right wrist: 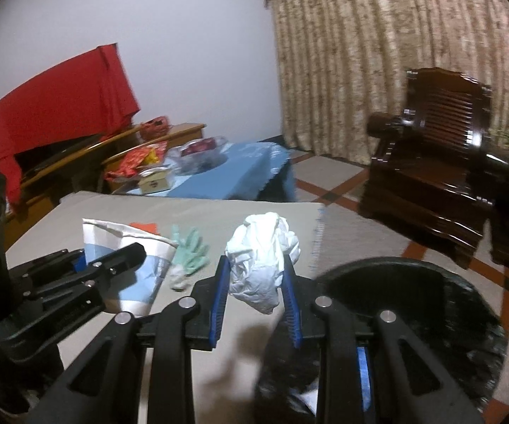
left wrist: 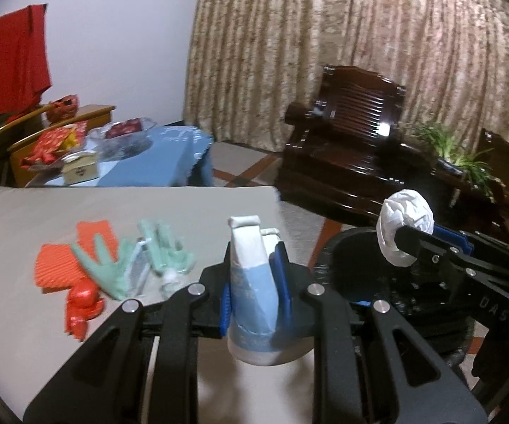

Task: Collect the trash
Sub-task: 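Carry the cup and tissue over the black bin and open both grippers, then return both tools to the table and grasp the red plastic bag with the left gripper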

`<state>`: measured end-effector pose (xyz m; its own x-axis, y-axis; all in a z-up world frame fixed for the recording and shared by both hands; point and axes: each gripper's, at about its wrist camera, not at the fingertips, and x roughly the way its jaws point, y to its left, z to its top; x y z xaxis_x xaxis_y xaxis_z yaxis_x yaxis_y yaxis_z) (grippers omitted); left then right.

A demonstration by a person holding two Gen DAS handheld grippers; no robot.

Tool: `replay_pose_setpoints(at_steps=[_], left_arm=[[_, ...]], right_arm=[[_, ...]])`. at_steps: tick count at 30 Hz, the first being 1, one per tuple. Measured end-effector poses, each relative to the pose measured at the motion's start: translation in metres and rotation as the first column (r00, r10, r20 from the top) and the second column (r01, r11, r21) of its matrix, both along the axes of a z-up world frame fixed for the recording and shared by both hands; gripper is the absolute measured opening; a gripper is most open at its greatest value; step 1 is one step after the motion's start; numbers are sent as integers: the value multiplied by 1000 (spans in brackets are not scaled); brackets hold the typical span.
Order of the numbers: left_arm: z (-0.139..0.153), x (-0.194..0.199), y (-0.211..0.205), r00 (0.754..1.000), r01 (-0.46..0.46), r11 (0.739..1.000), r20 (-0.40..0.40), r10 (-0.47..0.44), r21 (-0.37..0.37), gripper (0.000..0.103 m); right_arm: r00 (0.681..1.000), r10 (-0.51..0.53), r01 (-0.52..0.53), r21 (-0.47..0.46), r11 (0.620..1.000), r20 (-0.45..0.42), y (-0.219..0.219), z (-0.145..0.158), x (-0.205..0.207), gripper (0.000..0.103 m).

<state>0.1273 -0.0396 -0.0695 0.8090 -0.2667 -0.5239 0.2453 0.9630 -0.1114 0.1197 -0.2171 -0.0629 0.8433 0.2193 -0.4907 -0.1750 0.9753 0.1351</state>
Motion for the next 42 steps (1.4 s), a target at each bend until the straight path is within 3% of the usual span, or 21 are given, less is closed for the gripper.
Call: replay_pose_setpoints(at_steps=[8,19,22,23,24,25,28,29,30,33,35,42], left_arm=[[3,-3,-53,993,116,993,15,-116,-12,21],[-15,9,-136,961,277,960,-3,-277,-28,23],[-20,14,-150,950,311,949,-13,-312,-41,31],[-22,15,-153,947,319,947,-17,-320,-44,45],[-24,16,-156,943,331,942,-23,-332,-50,52],[-26,16,-157,942,334,941,-24,-335,-55,59],[-29,16,-152,944,326,944,-32,-328,-57,63],[-29,17,-150,947,318,947,-32,-320,-54,67],[-28,17,-145,951,307,950,-28,-309,-53,70],[-24,14,-129,965,262,964,-12,-262,-36,83],[-22,11,-111,976,219,976,0,-219,-18,90],[-14,8,-38,998,68,998,-8,-68,8,93]], right_arm=[[989,-149,148,-23,989,-20,-62,-9,-22,29],[959,-279,277,-47,960,-52,-118,-26,-32,29],[952,-300,297,-56,953,-64,-127,-32,-33,32],[948,-311,308,-61,950,-69,-131,-34,-33,35],[946,-315,310,-63,949,-73,-132,-36,-33,38],[944,-321,316,-64,947,-78,-134,-39,-34,39],[938,-336,332,-65,941,-79,-137,-40,-36,56],[938,-339,334,-66,940,-77,-136,-40,-37,65],[936,-344,339,-70,938,-72,-136,-40,-38,81],[934,-353,350,-74,934,-45,-129,-36,-40,96],[938,-343,340,-68,938,-41,-125,-34,-38,97],[965,-262,260,-42,965,-23,-90,-26,-26,97]])
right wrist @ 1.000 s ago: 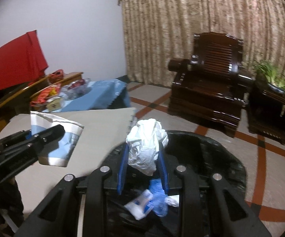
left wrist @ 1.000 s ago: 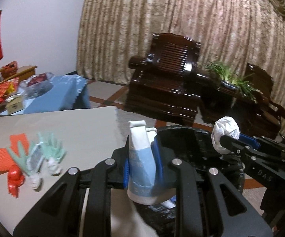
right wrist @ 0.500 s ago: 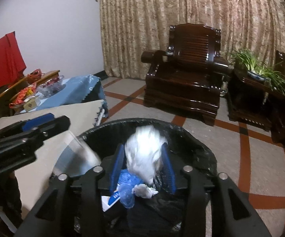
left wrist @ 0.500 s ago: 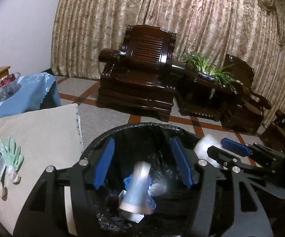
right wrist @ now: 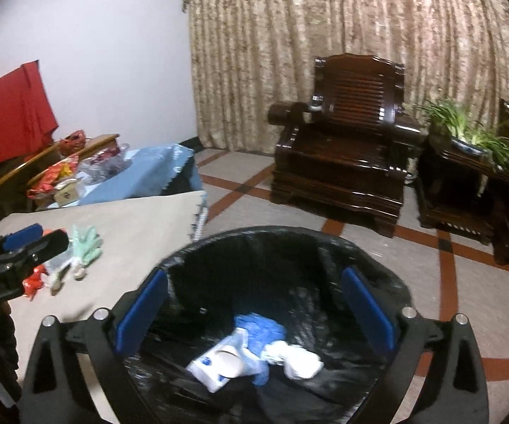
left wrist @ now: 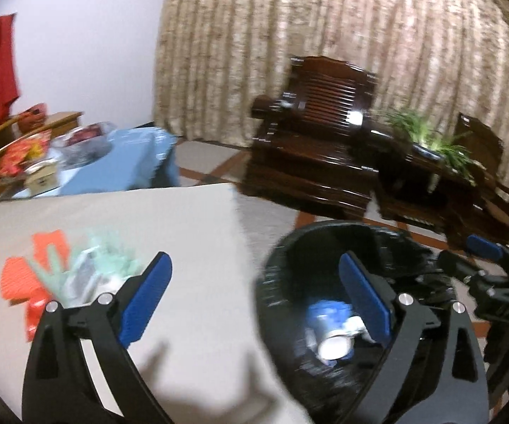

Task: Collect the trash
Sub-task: 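Return both tools to the table and grasp the red plastic bag with the left gripper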

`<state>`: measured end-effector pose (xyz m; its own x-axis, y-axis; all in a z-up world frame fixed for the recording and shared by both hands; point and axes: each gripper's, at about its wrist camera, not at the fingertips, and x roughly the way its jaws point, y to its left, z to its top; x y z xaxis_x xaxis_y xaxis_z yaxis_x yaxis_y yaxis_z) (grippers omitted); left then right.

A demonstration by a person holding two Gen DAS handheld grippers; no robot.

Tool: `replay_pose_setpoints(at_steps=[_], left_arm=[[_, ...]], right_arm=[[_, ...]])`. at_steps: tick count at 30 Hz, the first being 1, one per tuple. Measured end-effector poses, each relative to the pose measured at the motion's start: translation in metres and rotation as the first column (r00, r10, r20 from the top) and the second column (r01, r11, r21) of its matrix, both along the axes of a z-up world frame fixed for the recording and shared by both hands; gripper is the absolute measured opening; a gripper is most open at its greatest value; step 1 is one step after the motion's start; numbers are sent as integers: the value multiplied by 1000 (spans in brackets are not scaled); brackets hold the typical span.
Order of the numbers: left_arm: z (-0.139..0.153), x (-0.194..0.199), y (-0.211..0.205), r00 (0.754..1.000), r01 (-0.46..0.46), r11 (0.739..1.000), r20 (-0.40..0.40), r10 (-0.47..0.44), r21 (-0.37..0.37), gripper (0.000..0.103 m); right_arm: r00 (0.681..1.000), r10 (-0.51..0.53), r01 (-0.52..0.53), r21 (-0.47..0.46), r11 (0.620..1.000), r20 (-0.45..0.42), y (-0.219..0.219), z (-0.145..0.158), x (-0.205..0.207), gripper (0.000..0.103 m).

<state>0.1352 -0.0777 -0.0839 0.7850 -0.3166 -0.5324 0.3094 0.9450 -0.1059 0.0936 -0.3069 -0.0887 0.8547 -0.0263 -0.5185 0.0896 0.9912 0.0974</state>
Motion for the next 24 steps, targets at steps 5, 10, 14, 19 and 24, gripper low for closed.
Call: replay_pose_setpoints(at_steps=[5,10,14,19,24], left_arm=[[0,-7,58,992,-129,991,13,128,35,93],[-2,-11,110,971,-237,970,15,237,59,93],[-8,-13,151,948,-319,945,4,319,68,93],[-18,-10,184,921,-386,919,-13,389,78,93],[-37,-1,206,904,-422,901,-32,427,97,93]], right_arm=[[995,105,-105,8,994,-2,45,2,20,97],[981,195,-195,12,981,0,90,0,37,97],[965,261,-261,17,965,4,125,-1,50,97],[950,312,-312,20,950,3,162,-8,66,97],[942,336,-336,14,942,-12,192,-20,86,97]])
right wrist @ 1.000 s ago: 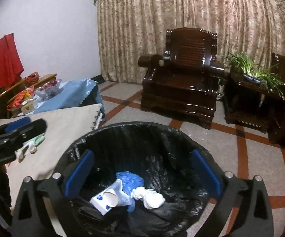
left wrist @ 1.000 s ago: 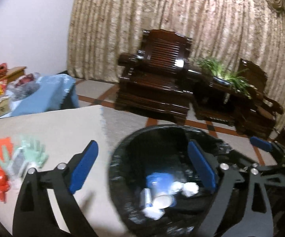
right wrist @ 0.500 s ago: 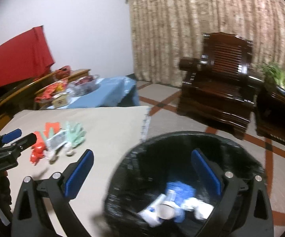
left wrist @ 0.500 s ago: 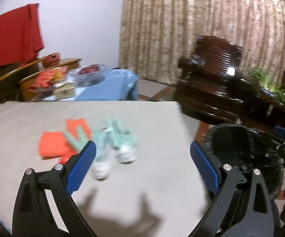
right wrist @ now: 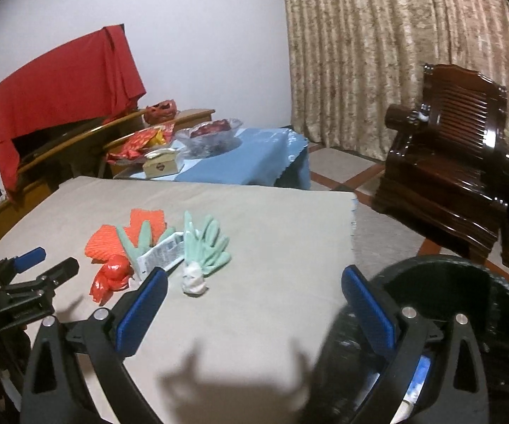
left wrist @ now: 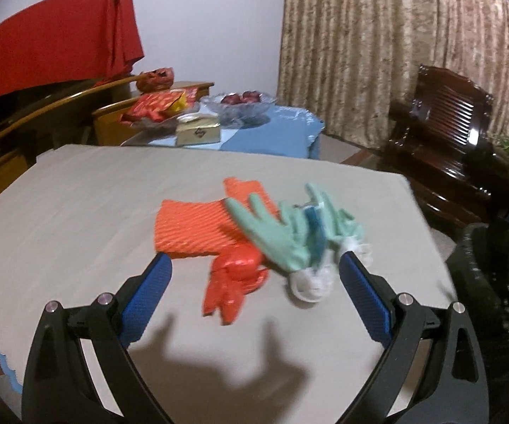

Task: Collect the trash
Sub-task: 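Return both tools to the table and grasp the red plastic bag with the left gripper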

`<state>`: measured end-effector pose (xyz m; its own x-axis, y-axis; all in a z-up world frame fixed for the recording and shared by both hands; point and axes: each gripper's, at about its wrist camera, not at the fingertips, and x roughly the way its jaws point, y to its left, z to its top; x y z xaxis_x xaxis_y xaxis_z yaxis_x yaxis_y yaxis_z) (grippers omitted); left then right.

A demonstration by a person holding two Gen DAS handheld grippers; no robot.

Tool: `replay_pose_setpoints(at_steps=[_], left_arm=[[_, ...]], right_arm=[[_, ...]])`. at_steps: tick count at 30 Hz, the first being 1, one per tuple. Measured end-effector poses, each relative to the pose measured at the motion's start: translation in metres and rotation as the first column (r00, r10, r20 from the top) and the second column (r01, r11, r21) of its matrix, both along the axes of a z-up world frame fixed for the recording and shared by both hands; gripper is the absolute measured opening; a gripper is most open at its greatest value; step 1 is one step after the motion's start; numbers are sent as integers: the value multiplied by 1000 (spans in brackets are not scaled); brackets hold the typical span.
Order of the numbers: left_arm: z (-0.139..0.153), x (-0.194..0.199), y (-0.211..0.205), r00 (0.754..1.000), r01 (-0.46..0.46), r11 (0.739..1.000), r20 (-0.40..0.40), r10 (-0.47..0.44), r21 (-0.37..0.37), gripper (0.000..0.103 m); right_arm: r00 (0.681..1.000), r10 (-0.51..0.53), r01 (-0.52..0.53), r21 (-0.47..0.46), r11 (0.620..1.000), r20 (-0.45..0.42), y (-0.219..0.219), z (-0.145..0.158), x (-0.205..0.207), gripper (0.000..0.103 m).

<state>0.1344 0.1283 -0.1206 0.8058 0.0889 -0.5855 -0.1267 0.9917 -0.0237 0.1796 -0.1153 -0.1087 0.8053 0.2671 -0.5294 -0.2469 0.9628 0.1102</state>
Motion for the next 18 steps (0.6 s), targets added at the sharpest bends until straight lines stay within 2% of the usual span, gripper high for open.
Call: replay_pose_setpoints(at_steps=[6,11,18], left_arm=[[-33,21,23,998,-25,1000,-61,25,4,91],[-56,39,31,993,-32,999,-114,31,-10,84],[-74,63,38,988,-26,999,-155,21,-36,81]], right_arm=[[1000,10,-10,-22,1000,-28,24,-19,23,95],[998,17,-19,-32,999,-65,35,-36,42,90],[995,38,-43,-50,998,-95,48,-53,57,87]])
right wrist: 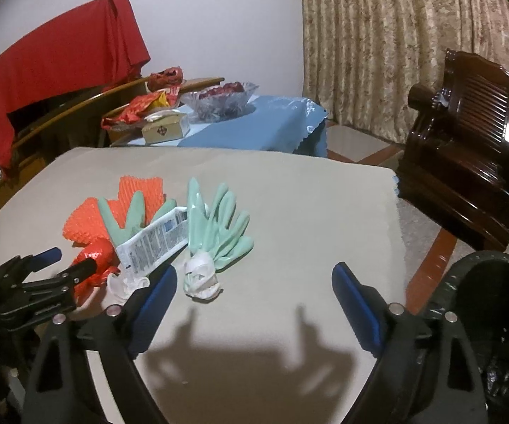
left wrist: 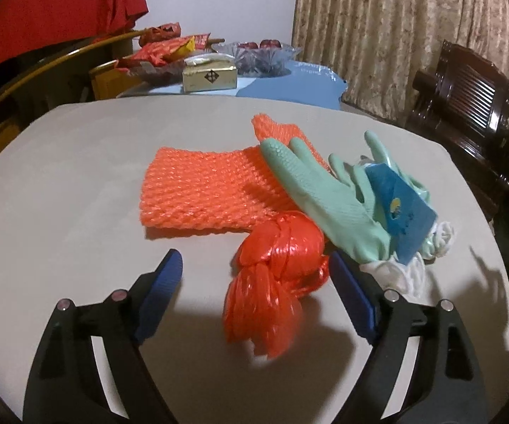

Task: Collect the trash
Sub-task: 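Return both tools to the table and grasp the red plastic bag with the left gripper, then grasp the green glove with the right gripper while the left gripper holds the red bag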

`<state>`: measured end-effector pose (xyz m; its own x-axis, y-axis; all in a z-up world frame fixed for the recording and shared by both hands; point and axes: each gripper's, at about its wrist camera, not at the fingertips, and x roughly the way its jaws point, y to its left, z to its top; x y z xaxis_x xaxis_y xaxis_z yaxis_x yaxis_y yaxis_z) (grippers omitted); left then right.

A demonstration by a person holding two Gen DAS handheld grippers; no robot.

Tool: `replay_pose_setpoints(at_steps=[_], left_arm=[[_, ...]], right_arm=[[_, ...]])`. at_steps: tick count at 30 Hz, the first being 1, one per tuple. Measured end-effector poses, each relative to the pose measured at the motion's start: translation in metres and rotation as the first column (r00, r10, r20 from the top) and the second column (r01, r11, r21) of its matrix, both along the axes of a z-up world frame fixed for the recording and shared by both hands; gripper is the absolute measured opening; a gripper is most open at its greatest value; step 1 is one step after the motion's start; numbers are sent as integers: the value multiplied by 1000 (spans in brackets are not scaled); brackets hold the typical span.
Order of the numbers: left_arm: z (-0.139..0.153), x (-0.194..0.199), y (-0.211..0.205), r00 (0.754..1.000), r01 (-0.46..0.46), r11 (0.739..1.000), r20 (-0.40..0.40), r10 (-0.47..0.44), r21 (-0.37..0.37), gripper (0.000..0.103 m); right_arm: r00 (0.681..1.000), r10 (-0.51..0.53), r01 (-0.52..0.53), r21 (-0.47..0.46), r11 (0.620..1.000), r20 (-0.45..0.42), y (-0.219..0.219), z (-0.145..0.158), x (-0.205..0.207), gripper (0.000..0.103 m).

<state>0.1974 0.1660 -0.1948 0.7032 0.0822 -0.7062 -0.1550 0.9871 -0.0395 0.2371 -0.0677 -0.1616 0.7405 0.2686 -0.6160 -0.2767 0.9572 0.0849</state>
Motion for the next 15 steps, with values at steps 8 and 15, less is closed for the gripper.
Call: replay_pose_setpoints(at_steps=[8,15], left_arm=[[-13,20,-1,997,44,998,-60,-47,-53,48],[-5,15,1,1000,19,998,-10,-19,-59,42]], right_arm=[[999,31,-31,-11,999,-24,14,-10,13,82],[998,41,-42,-16,999,-45,26,-18,24,82]])
